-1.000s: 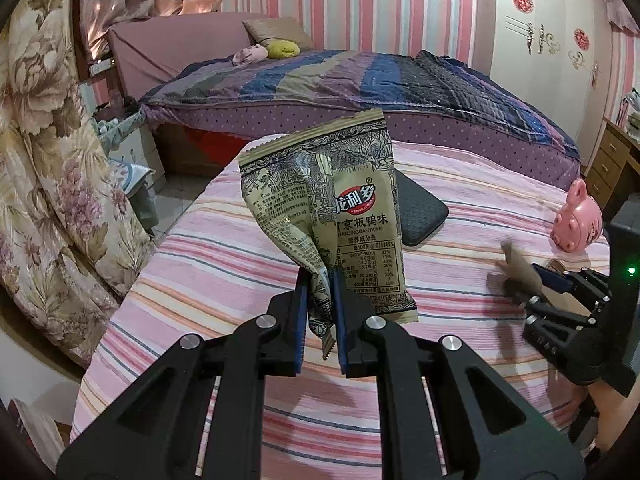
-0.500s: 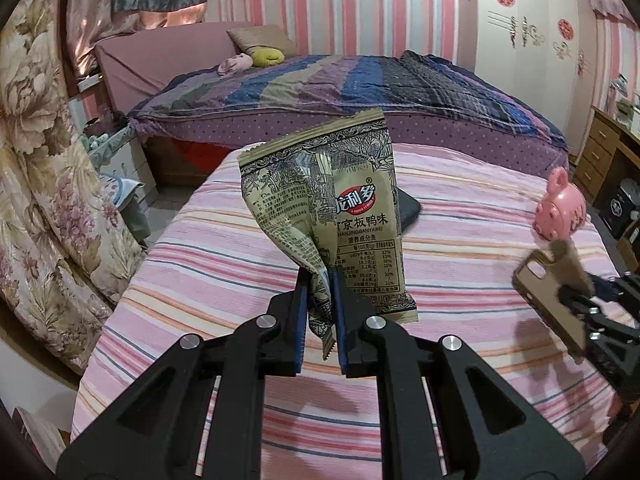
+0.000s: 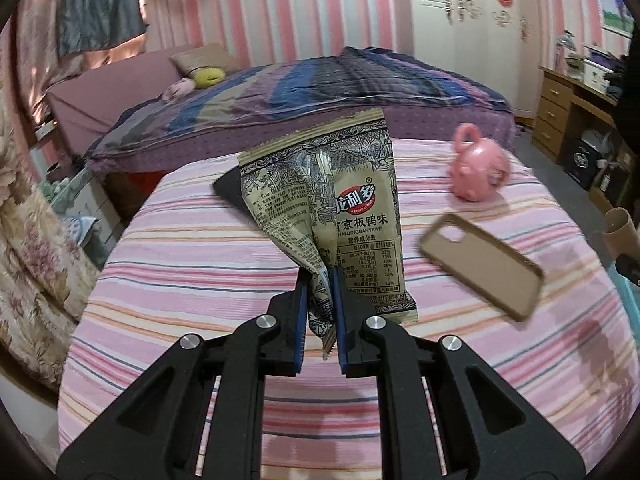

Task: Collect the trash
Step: 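Carry the snack bag and cardboard tube to the blue basket and release them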

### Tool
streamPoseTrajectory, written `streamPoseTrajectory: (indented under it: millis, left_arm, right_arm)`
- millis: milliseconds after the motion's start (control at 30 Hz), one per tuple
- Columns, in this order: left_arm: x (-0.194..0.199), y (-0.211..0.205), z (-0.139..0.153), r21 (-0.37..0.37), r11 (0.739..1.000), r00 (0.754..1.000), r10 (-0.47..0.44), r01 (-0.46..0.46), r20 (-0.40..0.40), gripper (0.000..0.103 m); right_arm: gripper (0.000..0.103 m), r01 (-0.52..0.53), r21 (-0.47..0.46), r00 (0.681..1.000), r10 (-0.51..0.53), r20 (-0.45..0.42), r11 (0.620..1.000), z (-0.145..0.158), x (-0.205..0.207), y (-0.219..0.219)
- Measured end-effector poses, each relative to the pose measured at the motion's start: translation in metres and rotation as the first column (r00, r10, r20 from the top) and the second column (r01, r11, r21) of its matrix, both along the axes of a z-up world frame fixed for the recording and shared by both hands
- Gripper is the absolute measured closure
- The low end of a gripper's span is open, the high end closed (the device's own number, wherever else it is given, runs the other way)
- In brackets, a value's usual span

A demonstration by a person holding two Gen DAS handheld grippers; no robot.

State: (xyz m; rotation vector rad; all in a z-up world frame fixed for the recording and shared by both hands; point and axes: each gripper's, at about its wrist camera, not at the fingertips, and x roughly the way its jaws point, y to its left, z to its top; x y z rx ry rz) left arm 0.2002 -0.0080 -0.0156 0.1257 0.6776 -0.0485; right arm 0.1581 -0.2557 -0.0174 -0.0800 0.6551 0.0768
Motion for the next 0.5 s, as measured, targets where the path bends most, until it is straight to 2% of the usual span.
streamPoseTrajectory:
  millis: [300, 500]
  left_arm:
    - [-0.015, -0.06, 0.006, 0.004, 0.999, 0.998, -0.052, 0.052, 0.02, 0.092]
    - [-0.032, -0.124, 0.016, 0.05, 0.989, 0.989, -0.139, 0.136, 0.058, 0.092]
  right_arm:
    - [0.073, 0.105, 0.061, 0.993, -0.108, 0.04, 0.993, 0.002, -0.031, -0.074]
    - [0.073, 0.201, 0.081, 0.977, -0.205, 0.053, 0.976, 0.004, -0.048, -0.124]
